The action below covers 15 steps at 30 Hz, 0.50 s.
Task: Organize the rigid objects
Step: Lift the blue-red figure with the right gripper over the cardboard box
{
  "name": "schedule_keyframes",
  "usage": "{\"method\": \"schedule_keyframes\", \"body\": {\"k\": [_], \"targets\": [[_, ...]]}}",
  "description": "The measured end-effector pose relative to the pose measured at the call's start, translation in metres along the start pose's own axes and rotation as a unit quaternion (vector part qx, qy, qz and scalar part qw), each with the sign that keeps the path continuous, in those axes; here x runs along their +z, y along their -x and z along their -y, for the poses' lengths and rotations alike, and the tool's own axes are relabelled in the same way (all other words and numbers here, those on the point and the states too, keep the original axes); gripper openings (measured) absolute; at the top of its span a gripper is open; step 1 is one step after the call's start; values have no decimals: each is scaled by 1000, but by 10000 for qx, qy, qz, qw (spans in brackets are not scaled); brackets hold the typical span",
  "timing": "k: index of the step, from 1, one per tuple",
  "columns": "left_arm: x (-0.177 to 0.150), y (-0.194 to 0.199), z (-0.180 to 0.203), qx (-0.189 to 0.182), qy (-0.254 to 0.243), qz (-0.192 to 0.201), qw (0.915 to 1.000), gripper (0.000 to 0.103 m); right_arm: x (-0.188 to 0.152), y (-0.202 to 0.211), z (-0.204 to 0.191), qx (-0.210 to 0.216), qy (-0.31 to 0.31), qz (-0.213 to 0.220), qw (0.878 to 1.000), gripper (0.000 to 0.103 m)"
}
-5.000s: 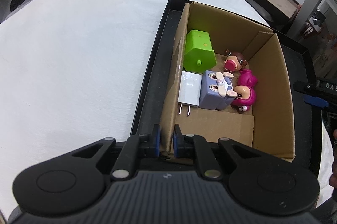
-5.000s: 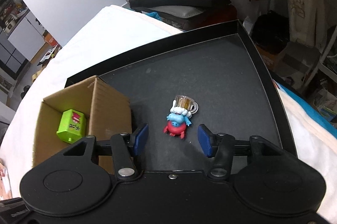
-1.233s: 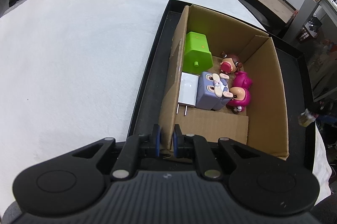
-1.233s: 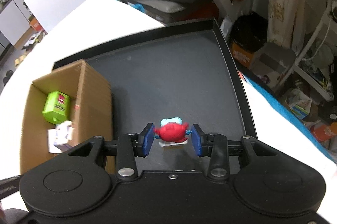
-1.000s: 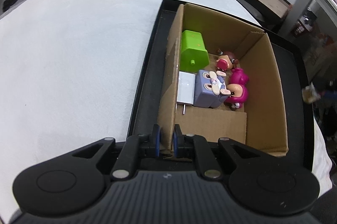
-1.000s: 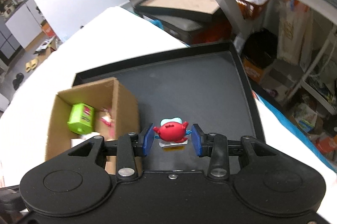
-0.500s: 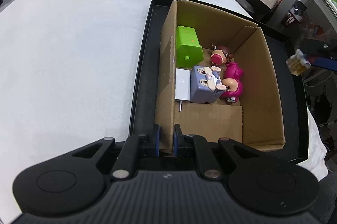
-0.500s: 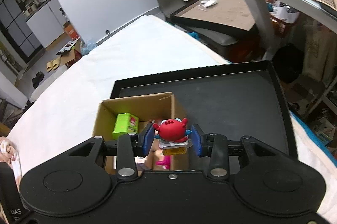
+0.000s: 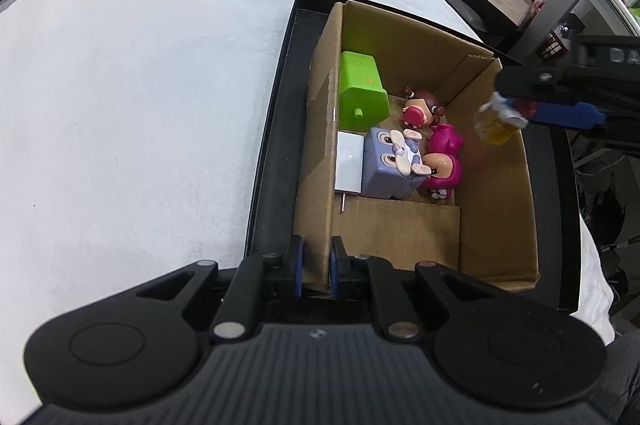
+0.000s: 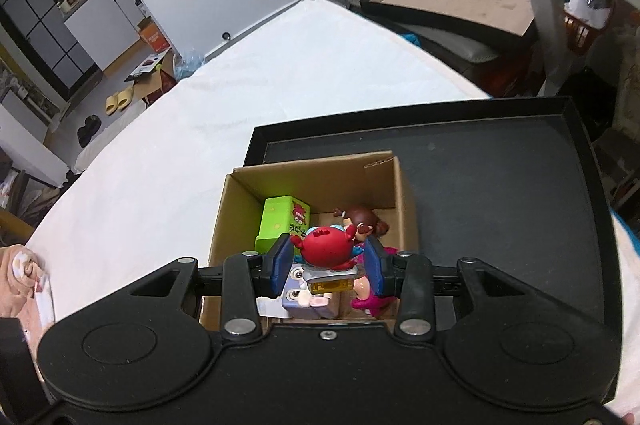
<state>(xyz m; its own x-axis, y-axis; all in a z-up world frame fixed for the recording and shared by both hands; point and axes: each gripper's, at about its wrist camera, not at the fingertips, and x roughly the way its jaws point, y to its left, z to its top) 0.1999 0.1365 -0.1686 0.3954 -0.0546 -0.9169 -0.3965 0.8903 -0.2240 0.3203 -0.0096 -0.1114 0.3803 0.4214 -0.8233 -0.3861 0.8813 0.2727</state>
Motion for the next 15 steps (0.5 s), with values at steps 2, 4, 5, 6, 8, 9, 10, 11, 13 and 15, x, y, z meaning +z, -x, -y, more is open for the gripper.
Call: {"method": "schedule_keyframes", "body": {"k": [2, 4, 5, 6, 8, 9, 10, 11, 13, 15], "targets": [[0, 0, 0, -8, 9, 3, 10000, 12, 2, -7, -3, -4, -4, -36, 10000, 38], [-1, 0, -1, -22, 27, 6, 10000, 12, 5, -13, -4, 1, 0, -56, 10000, 38], [0, 1, -1, -32, 42, 5, 10000, 12, 7, -16, -6, 2, 9, -68, 10000, 38], [0, 1, -2, -43, 66, 3, 10000, 12, 8, -18, -8, -2, 22, -74, 10000, 38], [0, 1, -3, -57, 113, -2, 9999, 12, 10, -22, -12, -25, 63, -84, 9999, 38], [0, 1, -3, -61, 121, -5, 9999, 12, 11, -24, -12, -32, 78, -89, 9999, 38], [0, 1, -3, -67, 126, -9, 9999, 12, 12, -26, -13, -45, 85, -93, 9999, 38], [0, 1, -4, -73, 131, -14, 9999, 12, 13, -28, -13, -60, 84, -106, 9999, 38], [1, 1, -4, -81, 136, -23, 9999, 12, 13, -33, -13, -91, 93, -117, 9998, 38], [1, 1, -4, -82, 142, -29, 9999, 12, 13, -36, -12, -97, 53, -140, 9998, 38]]}}
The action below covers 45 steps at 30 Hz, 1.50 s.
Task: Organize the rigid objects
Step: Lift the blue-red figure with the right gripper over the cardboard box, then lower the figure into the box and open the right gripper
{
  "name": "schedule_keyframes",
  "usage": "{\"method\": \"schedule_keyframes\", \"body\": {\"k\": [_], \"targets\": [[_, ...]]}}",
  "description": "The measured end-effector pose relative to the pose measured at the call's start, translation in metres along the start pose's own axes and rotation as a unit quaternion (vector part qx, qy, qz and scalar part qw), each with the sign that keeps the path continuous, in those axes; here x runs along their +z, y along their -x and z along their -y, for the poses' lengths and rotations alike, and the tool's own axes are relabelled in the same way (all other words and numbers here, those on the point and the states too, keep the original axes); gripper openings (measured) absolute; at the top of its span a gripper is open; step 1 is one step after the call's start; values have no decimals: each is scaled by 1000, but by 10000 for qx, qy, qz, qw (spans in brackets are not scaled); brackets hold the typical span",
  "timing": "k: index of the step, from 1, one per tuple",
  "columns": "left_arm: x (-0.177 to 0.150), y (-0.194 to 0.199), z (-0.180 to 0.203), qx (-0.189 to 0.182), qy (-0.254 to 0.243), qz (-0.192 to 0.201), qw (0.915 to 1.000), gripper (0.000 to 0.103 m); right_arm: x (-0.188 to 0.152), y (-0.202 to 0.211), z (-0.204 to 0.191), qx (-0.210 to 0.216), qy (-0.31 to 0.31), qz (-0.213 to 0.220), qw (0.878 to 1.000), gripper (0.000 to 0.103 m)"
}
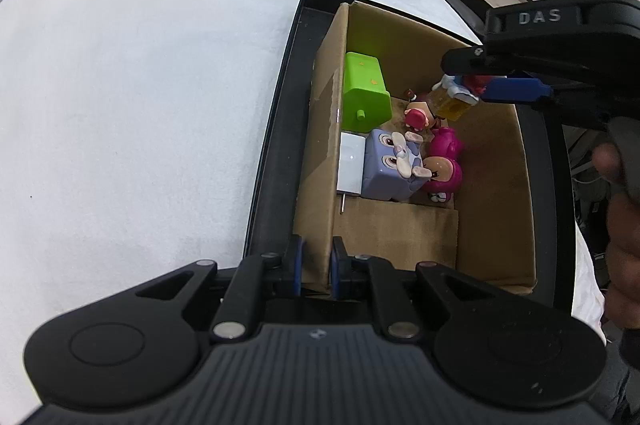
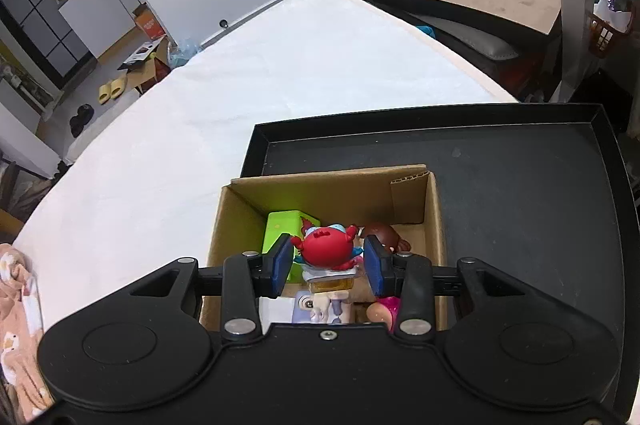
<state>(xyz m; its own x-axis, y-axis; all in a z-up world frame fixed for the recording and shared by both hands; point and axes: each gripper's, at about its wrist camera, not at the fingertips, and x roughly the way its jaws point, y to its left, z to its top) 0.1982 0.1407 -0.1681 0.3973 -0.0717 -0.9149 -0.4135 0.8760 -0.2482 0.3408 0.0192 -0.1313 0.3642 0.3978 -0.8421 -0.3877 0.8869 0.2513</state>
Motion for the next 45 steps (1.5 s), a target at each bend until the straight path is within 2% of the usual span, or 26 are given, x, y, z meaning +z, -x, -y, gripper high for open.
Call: {"method": "schedule_keyframes", "body": {"k": [9, 18, 23, 30, 34, 42, 45], "targets": [[-1, -1, 1, 19, 13, 16, 10000, 12, 0, -13, -1, 65, -147, -143, 9998, 41], [0, 0, 3, 64, -2, 6, 10000, 13, -1, 10, 10, 120, -219, -38, 9997, 43], [3, 5, 6, 123, 52, 16, 9999, 13, -2, 29, 21, 129, -218, 61, 9997, 50], [11, 35, 11, 140, 51, 382, 9992, 12, -11, 59, 39, 159, -360, 231, 9990, 57], [12, 50, 17, 121, -101, 505, 9986, 13, -17, 76, 48, 189, -415, 364, 9983, 66], [8, 76, 29, 64, -214, 655, 9976, 14, -33, 106, 65, 245, -590, 469, 9969, 76], [6, 88, 35, 49, -222, 741, 9970, 17, -39, 120, 71, 234, -605, 525, 9965, 82]]}}
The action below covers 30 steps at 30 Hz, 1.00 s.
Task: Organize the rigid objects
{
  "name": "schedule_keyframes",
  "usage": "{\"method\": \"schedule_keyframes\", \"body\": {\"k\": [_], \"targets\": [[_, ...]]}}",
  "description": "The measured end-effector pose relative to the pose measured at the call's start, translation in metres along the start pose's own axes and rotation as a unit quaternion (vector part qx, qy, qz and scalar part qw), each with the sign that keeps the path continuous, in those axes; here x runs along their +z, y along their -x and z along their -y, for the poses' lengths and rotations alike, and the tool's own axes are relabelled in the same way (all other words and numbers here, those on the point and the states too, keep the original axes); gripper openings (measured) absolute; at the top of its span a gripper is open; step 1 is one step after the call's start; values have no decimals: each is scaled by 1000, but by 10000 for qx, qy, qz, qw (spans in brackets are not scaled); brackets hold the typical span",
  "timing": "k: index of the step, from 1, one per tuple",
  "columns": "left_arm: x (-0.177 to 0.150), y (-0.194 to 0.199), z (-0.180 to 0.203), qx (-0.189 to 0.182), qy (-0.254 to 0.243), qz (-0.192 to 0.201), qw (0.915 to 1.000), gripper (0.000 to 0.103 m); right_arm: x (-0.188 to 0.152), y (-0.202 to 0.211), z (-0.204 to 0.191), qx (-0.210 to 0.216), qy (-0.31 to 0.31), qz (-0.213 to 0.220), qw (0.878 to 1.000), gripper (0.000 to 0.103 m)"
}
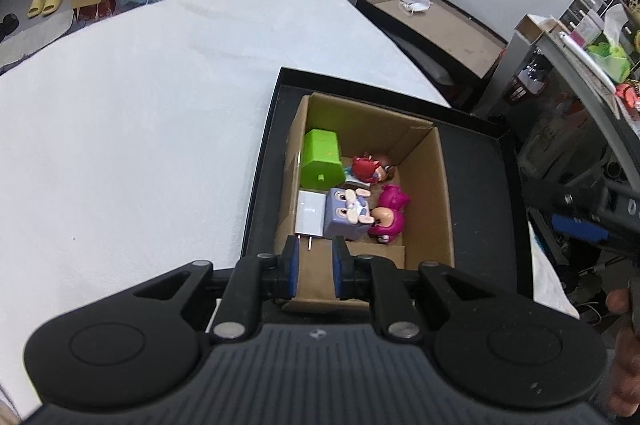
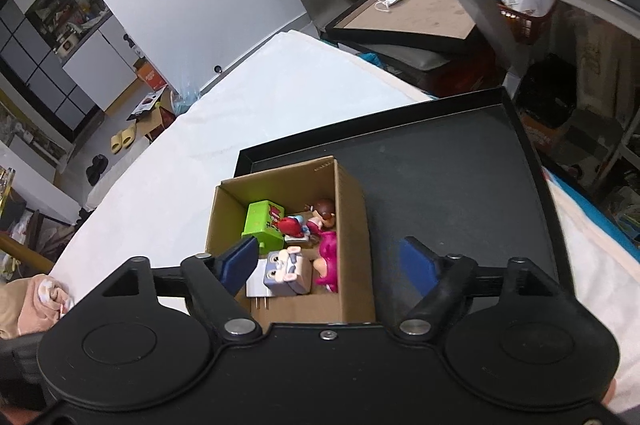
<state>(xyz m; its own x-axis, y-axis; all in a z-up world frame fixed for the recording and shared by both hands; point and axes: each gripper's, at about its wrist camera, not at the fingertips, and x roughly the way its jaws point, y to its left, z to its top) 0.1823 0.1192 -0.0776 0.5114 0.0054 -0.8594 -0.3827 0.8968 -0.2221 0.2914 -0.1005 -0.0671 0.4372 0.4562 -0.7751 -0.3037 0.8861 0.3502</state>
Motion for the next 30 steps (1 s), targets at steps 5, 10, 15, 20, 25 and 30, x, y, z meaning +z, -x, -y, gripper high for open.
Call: {"method": "schedule_keyframes", "body": {"k": [5, 10, 15, 20, 25, 30], "targets": [[-7, 27, 15, -85, -191, 335, 9992, 50, -7, 28, 7, 2, -4, 166, 9999, 95], [-16, 49, 24, -165, -289, 564, 9979, 72, -15, 53, 7, -42, 64, 323, 9994, 103], [-24, 65, 25, -188, -248, 636, 9975, 85, -24, 76, 6, -83, 146, 459, 9988, 103], [-33, 84, 26, -192, -305, 784, 9963, 89, -33, 93, 7, -150, 180, 528, 9983, 103], [-45, 104, 26, -180, -365, 945, 9947, 91, -41, 110, 9, -266, 230, 644, 9973, 103], [-58, 120, 25, -222, -392, 1100, 9929, 93, -51, 132, 12, -258, 228, 807, 9961, 103]]}}
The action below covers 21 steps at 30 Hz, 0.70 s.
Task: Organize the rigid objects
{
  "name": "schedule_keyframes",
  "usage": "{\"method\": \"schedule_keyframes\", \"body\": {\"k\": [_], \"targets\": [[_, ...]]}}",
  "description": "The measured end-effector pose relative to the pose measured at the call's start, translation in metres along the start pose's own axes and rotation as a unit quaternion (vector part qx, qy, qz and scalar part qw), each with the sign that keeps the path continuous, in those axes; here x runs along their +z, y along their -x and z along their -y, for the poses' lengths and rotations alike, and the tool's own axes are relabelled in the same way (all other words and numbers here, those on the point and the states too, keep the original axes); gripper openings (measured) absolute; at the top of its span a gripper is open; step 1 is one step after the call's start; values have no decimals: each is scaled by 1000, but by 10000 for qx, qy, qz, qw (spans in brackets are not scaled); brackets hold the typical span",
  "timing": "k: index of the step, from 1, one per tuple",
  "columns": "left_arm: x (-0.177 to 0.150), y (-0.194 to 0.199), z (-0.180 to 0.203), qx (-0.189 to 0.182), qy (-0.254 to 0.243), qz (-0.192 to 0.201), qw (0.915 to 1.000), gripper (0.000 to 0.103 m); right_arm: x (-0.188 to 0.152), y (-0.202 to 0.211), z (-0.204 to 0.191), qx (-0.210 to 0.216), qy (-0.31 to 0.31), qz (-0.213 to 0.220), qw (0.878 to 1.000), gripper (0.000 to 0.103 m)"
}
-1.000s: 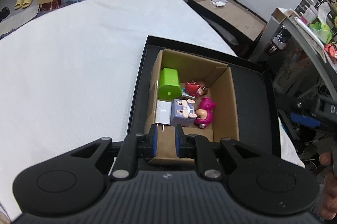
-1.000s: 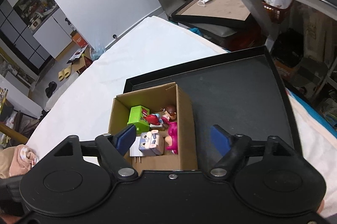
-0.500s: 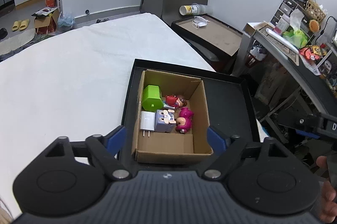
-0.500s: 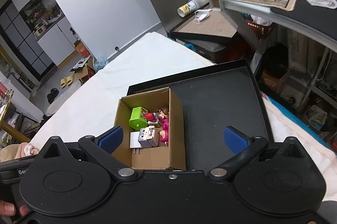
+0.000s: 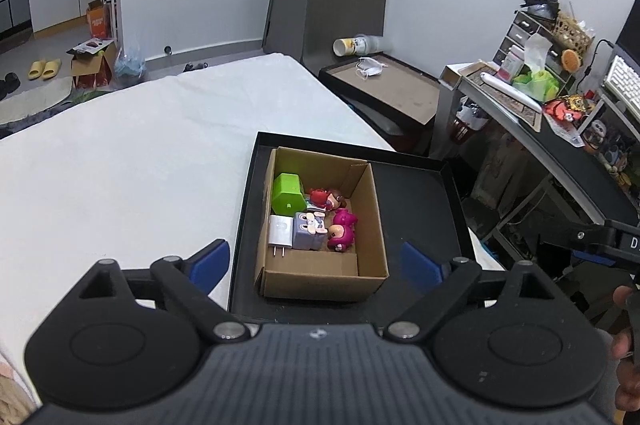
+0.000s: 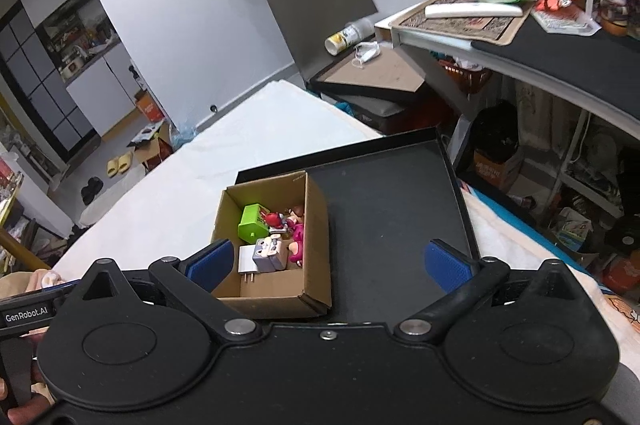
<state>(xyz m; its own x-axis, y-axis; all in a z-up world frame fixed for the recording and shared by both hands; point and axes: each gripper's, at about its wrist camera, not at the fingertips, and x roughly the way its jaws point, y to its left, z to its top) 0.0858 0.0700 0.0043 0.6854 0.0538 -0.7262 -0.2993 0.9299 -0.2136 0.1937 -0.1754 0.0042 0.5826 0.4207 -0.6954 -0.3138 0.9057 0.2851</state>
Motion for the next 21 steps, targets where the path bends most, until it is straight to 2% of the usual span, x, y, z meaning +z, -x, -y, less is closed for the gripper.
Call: {"method": "schedule_keyframes", "body": {"k": [3, 9, 21], "targets": [[-6, 9, 3, 111, -119, 30, 9999, 95, -5, 11, -1, 20, 67, 18, 10000, 103], [-14, 33, 9, 65, -241, 201, 9995, 97, -14, 30, 0, 4, 167, 37, 9999, 103], [-39, 85, 25, -92, -562, 658, 9962, 99, -33, 87, -2, 179, 283, 530, 9980, 103]]}}
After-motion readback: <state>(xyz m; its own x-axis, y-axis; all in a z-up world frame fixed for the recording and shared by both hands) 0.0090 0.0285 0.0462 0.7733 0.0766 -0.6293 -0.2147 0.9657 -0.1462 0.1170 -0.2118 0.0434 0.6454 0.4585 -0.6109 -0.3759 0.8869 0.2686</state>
